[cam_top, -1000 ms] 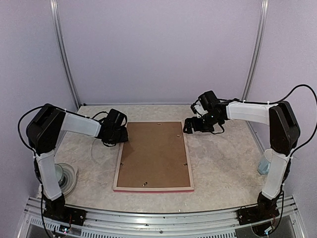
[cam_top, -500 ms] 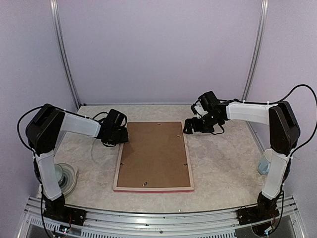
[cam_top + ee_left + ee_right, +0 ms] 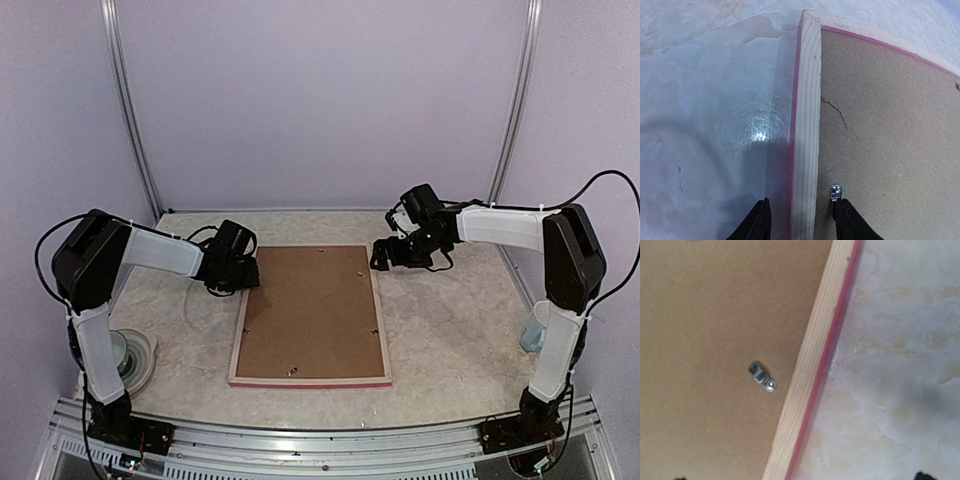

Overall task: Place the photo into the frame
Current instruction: Press the fastener onto the backboard.

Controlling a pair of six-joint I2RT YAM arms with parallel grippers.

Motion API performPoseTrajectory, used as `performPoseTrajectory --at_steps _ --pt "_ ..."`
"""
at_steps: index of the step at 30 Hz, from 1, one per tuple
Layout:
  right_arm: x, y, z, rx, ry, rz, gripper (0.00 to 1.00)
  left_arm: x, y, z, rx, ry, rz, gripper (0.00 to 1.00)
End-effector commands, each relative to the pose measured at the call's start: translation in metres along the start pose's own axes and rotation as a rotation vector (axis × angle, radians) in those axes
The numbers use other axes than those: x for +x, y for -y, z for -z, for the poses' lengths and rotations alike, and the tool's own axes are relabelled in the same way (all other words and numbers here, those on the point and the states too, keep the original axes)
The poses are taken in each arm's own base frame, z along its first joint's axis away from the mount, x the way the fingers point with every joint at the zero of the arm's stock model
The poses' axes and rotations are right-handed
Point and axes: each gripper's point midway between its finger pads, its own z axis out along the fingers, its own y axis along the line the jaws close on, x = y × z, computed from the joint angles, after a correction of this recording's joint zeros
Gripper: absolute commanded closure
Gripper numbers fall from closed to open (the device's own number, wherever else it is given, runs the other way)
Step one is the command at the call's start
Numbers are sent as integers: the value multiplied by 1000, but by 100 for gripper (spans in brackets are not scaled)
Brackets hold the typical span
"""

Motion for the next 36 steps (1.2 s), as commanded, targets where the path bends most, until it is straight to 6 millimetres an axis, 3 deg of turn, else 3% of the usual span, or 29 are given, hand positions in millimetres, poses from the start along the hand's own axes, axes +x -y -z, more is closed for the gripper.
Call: performPoseTrajectory --at_steps 1,13,21,26,32,36 --pt "-5 0 3 -6 13 -3 1 8 0 4 6 -18 4 55" --pt "-5 1 5 -2 15 1 1 8 9 9 22 -14 -9 55" --pt "-5 1 6 -1 17 2 1 15 -2 2 -24 -25 -8 56" --pt "-3 1 4 -2 13 -1 1 6 0 7 8 1 15 56" --pt "-4 0 5 -6 15 -2 2 -13 17 14 80 27 42 56" --pt "-4 0 6 -6 19 -2 2 -16 11 13 56 31 66 56"
